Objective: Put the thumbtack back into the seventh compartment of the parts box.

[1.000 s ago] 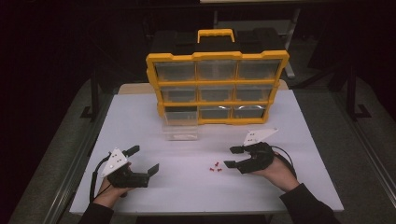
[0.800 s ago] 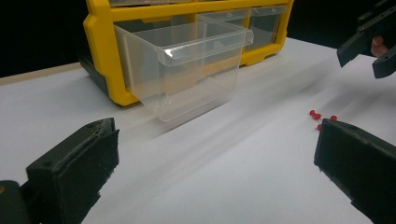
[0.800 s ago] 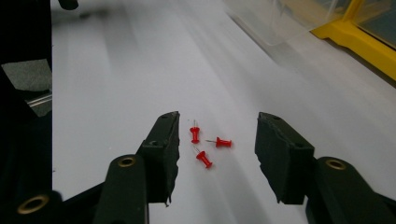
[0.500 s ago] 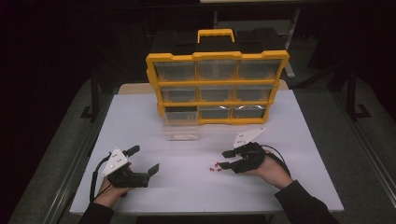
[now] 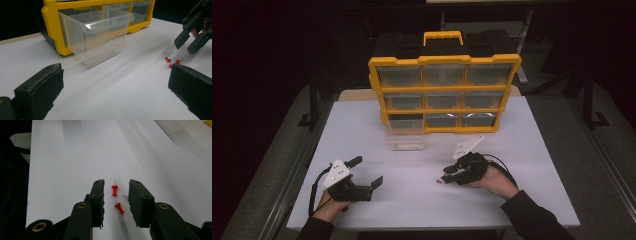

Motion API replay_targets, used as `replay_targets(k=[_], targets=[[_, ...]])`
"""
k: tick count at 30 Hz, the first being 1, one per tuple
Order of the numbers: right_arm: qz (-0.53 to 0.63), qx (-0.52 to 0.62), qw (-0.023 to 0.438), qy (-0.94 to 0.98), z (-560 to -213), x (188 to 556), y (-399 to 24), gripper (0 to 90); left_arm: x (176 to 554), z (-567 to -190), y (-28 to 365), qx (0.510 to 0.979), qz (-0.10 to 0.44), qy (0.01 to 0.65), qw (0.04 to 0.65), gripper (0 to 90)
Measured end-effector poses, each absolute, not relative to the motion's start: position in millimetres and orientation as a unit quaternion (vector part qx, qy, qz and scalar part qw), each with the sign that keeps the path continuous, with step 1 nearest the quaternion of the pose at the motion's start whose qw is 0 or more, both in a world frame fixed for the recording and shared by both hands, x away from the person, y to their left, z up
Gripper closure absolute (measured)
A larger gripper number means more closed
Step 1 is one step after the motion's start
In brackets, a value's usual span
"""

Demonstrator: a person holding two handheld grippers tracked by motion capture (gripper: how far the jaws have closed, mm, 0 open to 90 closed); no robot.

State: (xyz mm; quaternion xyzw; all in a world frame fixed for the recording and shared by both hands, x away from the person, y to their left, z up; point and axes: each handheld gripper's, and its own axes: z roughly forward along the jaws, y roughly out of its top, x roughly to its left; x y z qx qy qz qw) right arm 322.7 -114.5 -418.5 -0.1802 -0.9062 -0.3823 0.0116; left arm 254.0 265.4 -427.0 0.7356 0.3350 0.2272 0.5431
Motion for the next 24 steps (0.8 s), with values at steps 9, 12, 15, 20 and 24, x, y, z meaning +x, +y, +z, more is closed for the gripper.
replay_targets(k=[9,12,15,20,24], targets=[[-0.361,-0.16,0.015,-0.919,-429.2,326.5,-108.4,70.2,253.7,-427.3,265.5,0.737,0.227,0.332,0.543,0.0],[-0.354,-0.156,0.014,-0.922,-431.2,326.6,-107.0,71.8,253.8,-427.5,264.9,0.736,0.227,0.332,0.544,0.0],[-0.35,-0.153,0.013,-0.924,-432.9,327.1,-106.6,73.6,253.8,-427.4,264.9,0.737,0.227,0.332,0.544,0.0],[-0.343,-0.153,0.015,-0.926,-435.4,328.0,-106.7,74.7,253.7,-427.4,265.0,0.736,0.226,0.332,0.545,0.0],[-0.341,-0.15,0.015,-0.928,-437.0,328.6,-106.4,75.9,253.8,-427.5,264.9,0.736,0.227,0.331,0.545,0.0]])
